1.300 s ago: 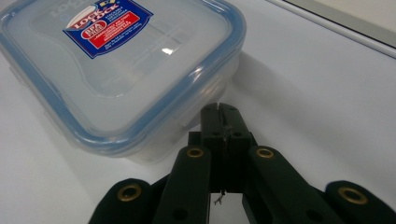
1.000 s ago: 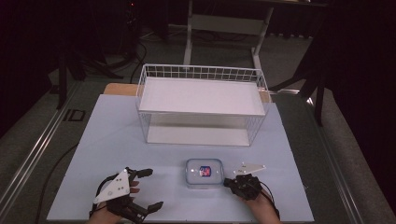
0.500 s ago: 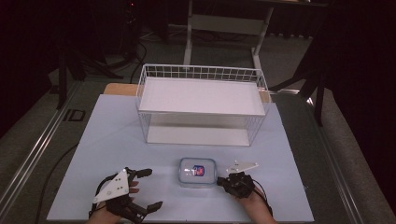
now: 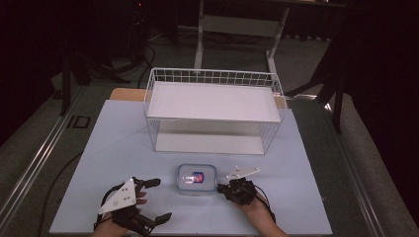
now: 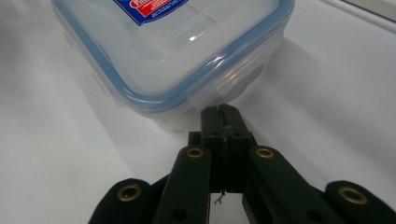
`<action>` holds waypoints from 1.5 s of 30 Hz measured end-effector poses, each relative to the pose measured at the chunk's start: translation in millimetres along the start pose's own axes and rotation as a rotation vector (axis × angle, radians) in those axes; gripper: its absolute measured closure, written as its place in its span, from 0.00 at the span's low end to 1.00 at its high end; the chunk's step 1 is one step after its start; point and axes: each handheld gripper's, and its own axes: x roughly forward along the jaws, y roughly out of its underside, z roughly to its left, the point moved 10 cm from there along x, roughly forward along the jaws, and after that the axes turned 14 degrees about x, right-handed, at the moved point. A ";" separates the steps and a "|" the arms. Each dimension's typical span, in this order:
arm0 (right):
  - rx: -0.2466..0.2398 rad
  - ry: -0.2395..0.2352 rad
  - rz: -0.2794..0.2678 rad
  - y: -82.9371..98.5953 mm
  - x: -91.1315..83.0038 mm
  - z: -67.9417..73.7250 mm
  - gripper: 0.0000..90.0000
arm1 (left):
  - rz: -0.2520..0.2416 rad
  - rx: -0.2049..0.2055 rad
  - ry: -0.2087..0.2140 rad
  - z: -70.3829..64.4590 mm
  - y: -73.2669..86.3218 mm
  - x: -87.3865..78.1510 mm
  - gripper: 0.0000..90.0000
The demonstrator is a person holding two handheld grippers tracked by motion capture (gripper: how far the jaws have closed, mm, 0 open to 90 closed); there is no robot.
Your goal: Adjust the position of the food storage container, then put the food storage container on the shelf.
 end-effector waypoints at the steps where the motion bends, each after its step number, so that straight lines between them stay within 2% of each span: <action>1: -0.010 0.005 0.000 -1.4 1.4 -0.3 1.00 | -0.001 0.000 0.000 -0.1 -0.1 0.0 0.01; 10: -0.017 0.001 -0.003 -5.4 5.3 1.2 1.00 | 0.001 0.000 0.000 0.2 0.6 -0.2 0.01; 14: -0.024 0.031 -0.048 -6.0 -15.2 -6.1 0.98 | 0.001 -0.006 -0.010 1.6 1.0 -1.0 0.01; 17: -0.025 0.033 -0.063 -7.3 -20.7 -6.3 0.98 | -0.001 -0.014 -0.014 2.4 0.8 -0.4 0.01; 18: -0.023 0.023 -0.099 -11.3 -34.7 -4.3 0.93 | 0.005 -0.016 -0.016 3.0 1.5 0.1 0.01; 20: -0.021 0.005 -0.137 -15.6 -44.4 0.7 0.75 | 0.013 -0.018 -0.016 3.6 2.6 1.5 0.01; 22: -0.050 0.009 -0.160 -19.0 -51.3 5.1 0.59 | 0.028 -0.020 -0.025 5.2 4.2 2.9 0.01; 25: -0.026 -0.017 -0.201 -26.1 -59.3 10.1 0.33 | 0.026 -0.056 -0.025 7.7 4.5 4.6 0.01; 26: -0.040 -0.029 -0.209 -28.0 -61.1 12.1 0.24 | 0.030 -0.062 -0.029 9.4 4.5 5.3 0.01; 27: -0.065 -0.033 -0.208 -29.1 -62.3 14.1 0.20 | 0.047 -0.066 -0.036 11.3 5.0 6.2 0.01; 29: -0.076 -0.033 -0.220 -33.1 -64.6 16.3 0.16 | 0.056 -0.048 -0.046 14.7 2.9 7.4 0.01; 30: -0.081 -0.052 -0.220 -34.9 -65.5 18.9 0.14 | 0.071 -0.039 -0.054 16.7 2.4 8.0 0.01; 33: -0.107 -0.066 -0.274 -44.8 -70.8 24.3 0.15 | 0.105 -0.025 -0.047 21.8 -0.2 11.6 0.01; 34: -0.122 -0.068 -0.292 -47.4 -72.0 25.5 0.16 | 0.110 -0.034 -0.051 24.6 -0.9 13.4 0.01; 36: -0.167 -0.024 -0.338 -53.3 -73.7 26.0 0.18 | 0.122 -0.068 -0.040 28.6 -2.0 18.1 0.01; 38: -0.185 -0.061 -0.296 -53.6 -68.9 29.5 0.20 | 0.137 -0.092 -0.057 33.1 -2.5 23.3 0.01; 39: -0.168 -0.069 -0.293 -54.2 -65.7 29.7 0.23 | 0.134 -0.110 -0.052 34.0 -3.6 26.0 0.01; 40: -0.143 -0.102 -0.259 -52.9 -61.5 31.5 0.25 | 0.154 -0.127 -0.048 34.9 -3.1 28.9 0.01; 41: -0.143 -0.102 -0.259 -52.9 -61.5 31.5 0.25 | 0.154 -0.127 -0.048 34.9 -3.1 28.9 0.01; 42: -0.158 -0.115 -0.220 -51.2 -51.0 31.6 0.25 | 0.195 -0.177 -0.054 40.6 0.0 36.2 0.01; 43: -0.173 -0.087 -0.220 -51.8 -47.4 28.6 0.25 | 0.193 -0.228 -0.051 43.5 1.0 39.3 0.01; 44: -0.167 -0.088 -0.218 -52.1 -44.5 28.0 0.25 | 0.193 -0.266 -0.051 46.5 2.9 42.5 0.01; 45: -0.167 -0.088 -0.218 -52.1 -44.5 28.0 0.25 | 0.193 -0.266 -0.051 46.5 2.9 42.5 0.01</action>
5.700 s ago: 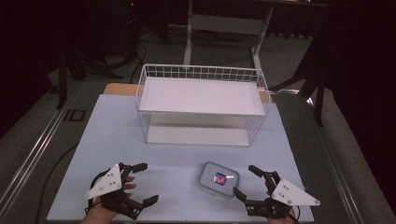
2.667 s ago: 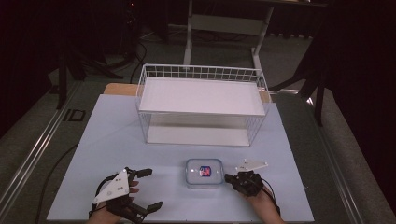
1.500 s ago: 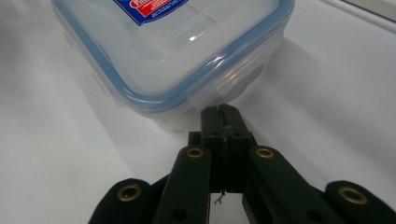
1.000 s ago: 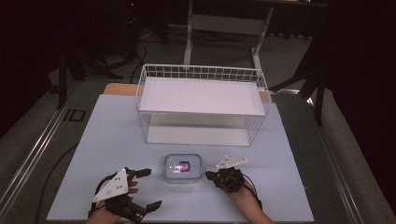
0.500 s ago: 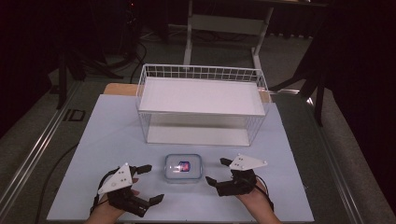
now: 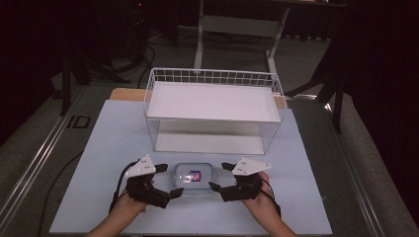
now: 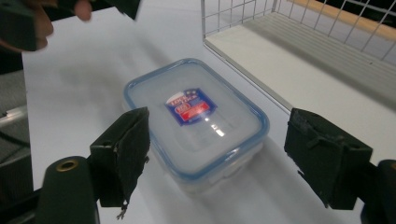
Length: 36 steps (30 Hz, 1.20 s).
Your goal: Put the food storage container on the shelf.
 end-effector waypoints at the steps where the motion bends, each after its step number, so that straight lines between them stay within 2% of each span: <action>1: 0.016 -0.004 -0.003 -0.3 2.6 -0.8 0.25 | 0.017 -0.043 0.005 5.6 2.6 6.3 0.01; 2: 0.031 0.006 -0.024 -2.8 6.3 -5.0 0.20 | 0.022 -0.077 -0.004 10.1 4.7 10.7 0.01; 4: 0.124 -0.003 0.022 -1.0 11.2 -9.4 0.16 | 0.044 -0.131 0.008 15.3 9.5 18.1 0.01; 8: 0.268 -0.007 0.068 2.7 22.3 -15.7 0.14 | 0.077 -0.215 0.014 23.8 18.8 29.6 0.01; 10: 0.334 -0.033 0.101 6.5 28.4 -16.4 0.13 | 0.092 -0.263 0.011 27.8 23.3 34.6 0.01; 12: 0.399 -0.069 0.136 11.0 35.2 -16.9 0.13 | 0.100 -0.291 0.020 30.9 27.5 37.7 0.01; 13: 0.434 -0.063 0.157 14.5 38.9 -19.4 0.13 | 0.109 -0.312 0.034 31.7 30.0 40.0 0.01; 15: 0.525 -0.104 0.175 18.4 44.8 -21.4 0.14 | 0.127 -0.385 0.056 32.7 36.0 44.6 0.01; 18: 0.641 -0.140 0.186 19.2 49.2 -23.8 0.18 | 0.114 -0.464 0.075 34.9 40.7 48.7 0.01; 20: 0.679 -0.154 0.193 19.2 50.7 -23.6 0.20 | 0.114 -0.489 0.084 35.9 43.3 49.9 0.01; 23: 0.706 -0.144 0.219 21.8 52.9 -23.1 0.27 | 0.107 -0.535 0.096 36.4 45.7 51.0 0.01; 25: 0.733 -0.152 0.227 22.9 53.4 -22.4 0.33 | 0.087 -0.558 0.092 38.2 45.9 49.8 0.09; 26: 0.741 -0.140 0.229 23.3 53.7 -23.1 0.34 | 0.076 -0.558 0.098 38.7 45.7 48.9 0.16; 27: 0.749 -0.142 0.230 23.4 53.6 -23.0 0.37 | 0.086 -0.556 0.092 39.0 47.0 48.8 0.22; 30: 0.777 -0.126 0.241 25.6 53.0 -23.2 0.43 | 0.114 -0.587 0.101 37.3 52.9 49.1 0.27; 33: 0.806 -0.134 0.248 28.1 50.8 -22.7 0.45 | 0.109 -0.603 0.115 35.0 54.5 48.6 0.32; 34: 0.803 -0.138 0.253 28.7 49.7 -22.6 0.46 | 0.107 -0.591 0.122 34.9 54.6 47.3 0.34; 36: 0.823 -0.142 0.266 29.9 47.7 -22.0 0.47 | 0.116 -0.602 0.131 33.6 54.3 45.6 0.37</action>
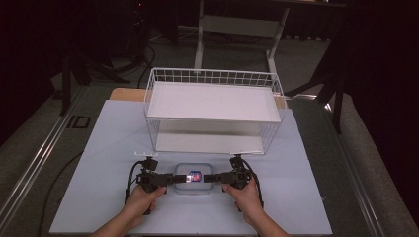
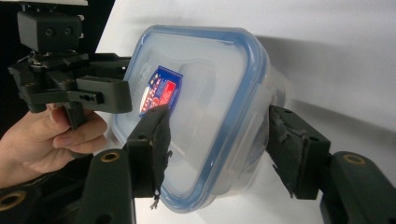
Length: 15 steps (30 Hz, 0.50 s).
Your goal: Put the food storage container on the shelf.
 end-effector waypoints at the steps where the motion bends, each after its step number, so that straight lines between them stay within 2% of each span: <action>1: 0.004 -0.002 0.002 0.3 -0.4 -0.4 0.48 | 0.005 0.009 -0.005 -1.1 0.4 -0.7 0.38; 3: 0.029 -0.003 0.000 1.3 -1.6 -0.9 0.48 | 0.017 0.022 -0.022 -4.1 1.4 -1.4 0.40; 5: 0.031 0.003 -0.009 2.7 -1.9 -0.6 0.48 | 0.027 0.021 -0.040 -7.0 2.5 -2.3 0.41; 7: 0.027 0.013 -0.011 3.7 -2.8 0.5 0.49 | 0.037 0.039 -0.052 -9.3 2.9 -3.3 0.42; 10: -0.001 0.032 -0.023 6.2 -5.3 4.0 0.51 | 0.036 0.034 -0.057 -11.7 2.5 -7.1 0.47; 15: -0.049 0.037 -0.055 10.1 -8.3 7.0 0.53 | 0.034 0.090 -0.104 -18.4 5.6 -10.3 0.49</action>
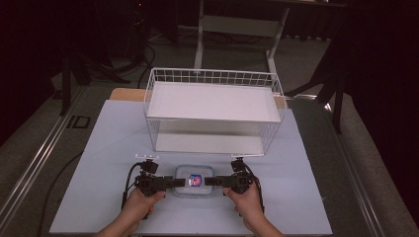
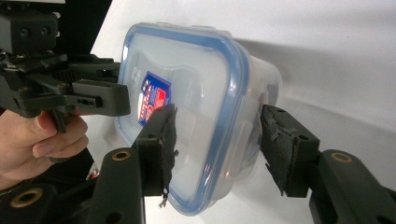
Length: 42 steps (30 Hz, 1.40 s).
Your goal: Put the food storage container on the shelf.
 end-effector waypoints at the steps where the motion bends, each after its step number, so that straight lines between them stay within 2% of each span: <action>1: -0.006 -0.003 -0.008 0.9 -0.5 0.9 0.53 | -0.002 0.009 -0.016 -1.9 0.8 -0.9 0.49; 5: -0.075 -0.006 -0.029 4.9 -3.7 4.4 0.54 | -0.002 0.050 -0.075 -9.8 3.8 -4.9 0.50; 12: -0.121 0.006 -0.050 4.5 -8.3 5.4 0.54 | -0.021 0.047 -0.084 -13.5 1.2 -2.5 0.51; 17: -0.143 0.008 -0.067 -1.3 -19.7 5.7 0.54 | -0.045 0.065 -0.072 -19.9 -10.8 1.3 0.52; 21: -0.161 0.015 -0.110 -13.6 -30.9 6.3 0.54 | -0.074 0.089 -0.067 -22.0 -25.8 5.5 0.52; 24: -0.172 0.016 -0.150 -24.6 -38.3 6.2 0.54 | -0.105 0.124 -0.071 -21.9 -43.0 10.3 0.52; 27: -0.171 0.010 -0.182 -36.9 -44.0 3.4 0.54 | -0.128 0.140 -0.069 -19.4 -55.9 16.2 0.52; 34: -0.173 0.011 -0.213 -58.6 -46.9 -7.0 0.53 | -0.147 0.182 -0.078 -10.0 -75.0 29.2 0.52; 41: -0.161 0.016 -0.228 -78.4 -38.5 -14.9 0.53 | -0.177 0.170 -0.080 7.1 -87.9 38.2 0.52; 42: -0.166 0.018 -0.232 -80.4 -37.8 -15.6 0.53 | -0.180 0.181 -0.082 10.2 -90.4 39.5 0.52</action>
